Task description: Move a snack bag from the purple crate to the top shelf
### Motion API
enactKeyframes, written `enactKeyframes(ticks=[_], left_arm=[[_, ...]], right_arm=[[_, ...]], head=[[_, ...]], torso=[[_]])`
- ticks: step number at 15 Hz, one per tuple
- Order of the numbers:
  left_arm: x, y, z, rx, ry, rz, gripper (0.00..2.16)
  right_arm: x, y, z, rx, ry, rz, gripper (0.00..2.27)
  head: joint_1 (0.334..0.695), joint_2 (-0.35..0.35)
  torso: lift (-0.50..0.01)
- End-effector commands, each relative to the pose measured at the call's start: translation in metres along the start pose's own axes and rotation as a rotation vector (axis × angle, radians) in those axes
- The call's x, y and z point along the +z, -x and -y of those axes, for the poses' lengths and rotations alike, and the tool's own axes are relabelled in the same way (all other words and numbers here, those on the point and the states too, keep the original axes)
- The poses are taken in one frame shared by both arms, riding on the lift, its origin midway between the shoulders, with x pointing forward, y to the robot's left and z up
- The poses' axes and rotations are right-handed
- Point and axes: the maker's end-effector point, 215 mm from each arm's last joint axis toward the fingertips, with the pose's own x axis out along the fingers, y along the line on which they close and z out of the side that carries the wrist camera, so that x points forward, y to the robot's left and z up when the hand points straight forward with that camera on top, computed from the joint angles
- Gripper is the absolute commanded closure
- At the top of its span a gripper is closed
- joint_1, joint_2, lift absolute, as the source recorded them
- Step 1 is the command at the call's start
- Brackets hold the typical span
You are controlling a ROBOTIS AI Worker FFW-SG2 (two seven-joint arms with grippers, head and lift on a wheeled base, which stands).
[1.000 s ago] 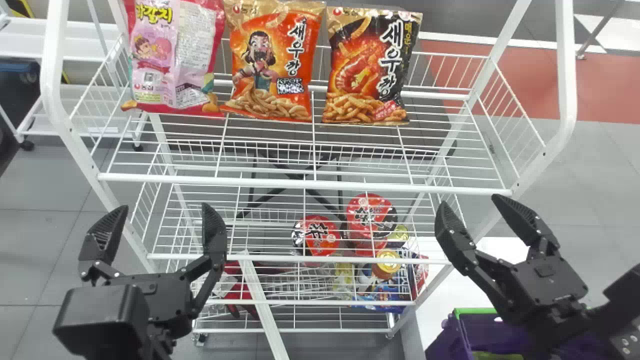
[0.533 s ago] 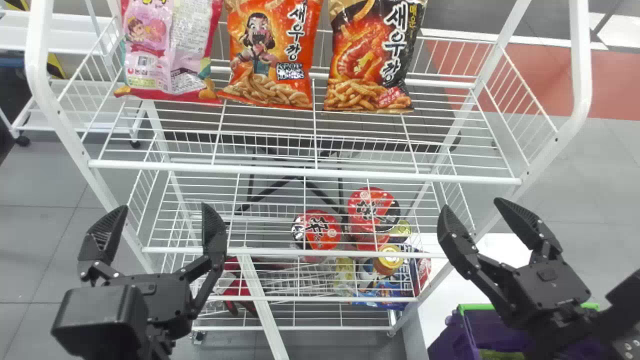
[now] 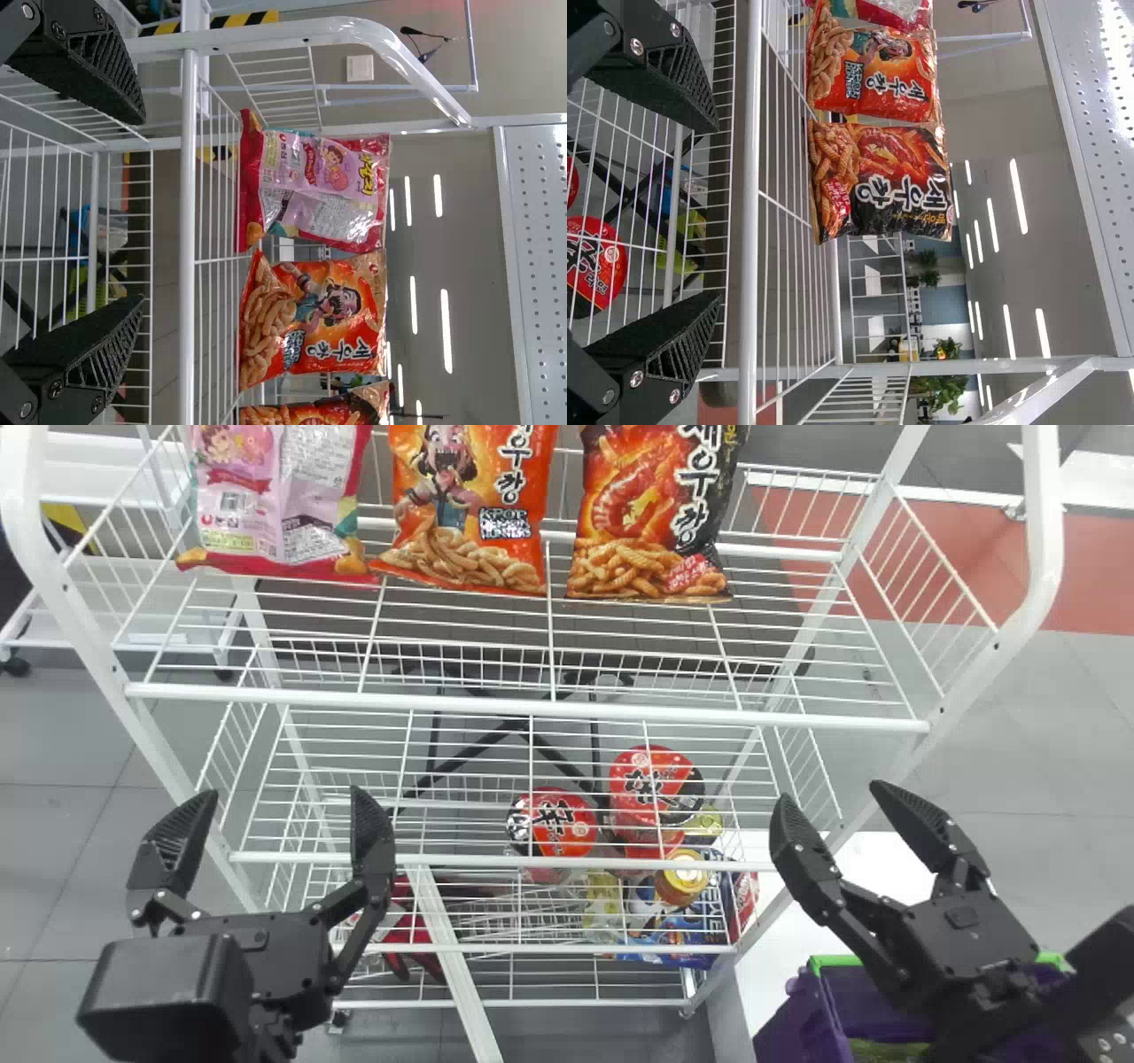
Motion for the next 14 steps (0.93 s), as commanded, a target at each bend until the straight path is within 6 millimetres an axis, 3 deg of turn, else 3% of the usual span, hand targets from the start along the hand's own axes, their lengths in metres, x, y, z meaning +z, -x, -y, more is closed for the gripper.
enactKeyframes(ticks=[1, 14], left_arm=[[0.0006, 0.0011, 0.0007, -0.001, 0.001, 0.001, 0.10], [0.0018, 0.0011, -0.0025, 0.005, 0.004, 0.006, 0.10]], right_arm=[[-0.0008, 0.0001, -0.0003, 0.001, -0.001, -0.001, 0.17], [-0.0042, 0.0001, -0.0030, 0.017, -0.004, -0.006, 0.17]], head=[[0.695, -0.136], [0.695, -0.130]], torso=[[-0.176], [-0.228]])
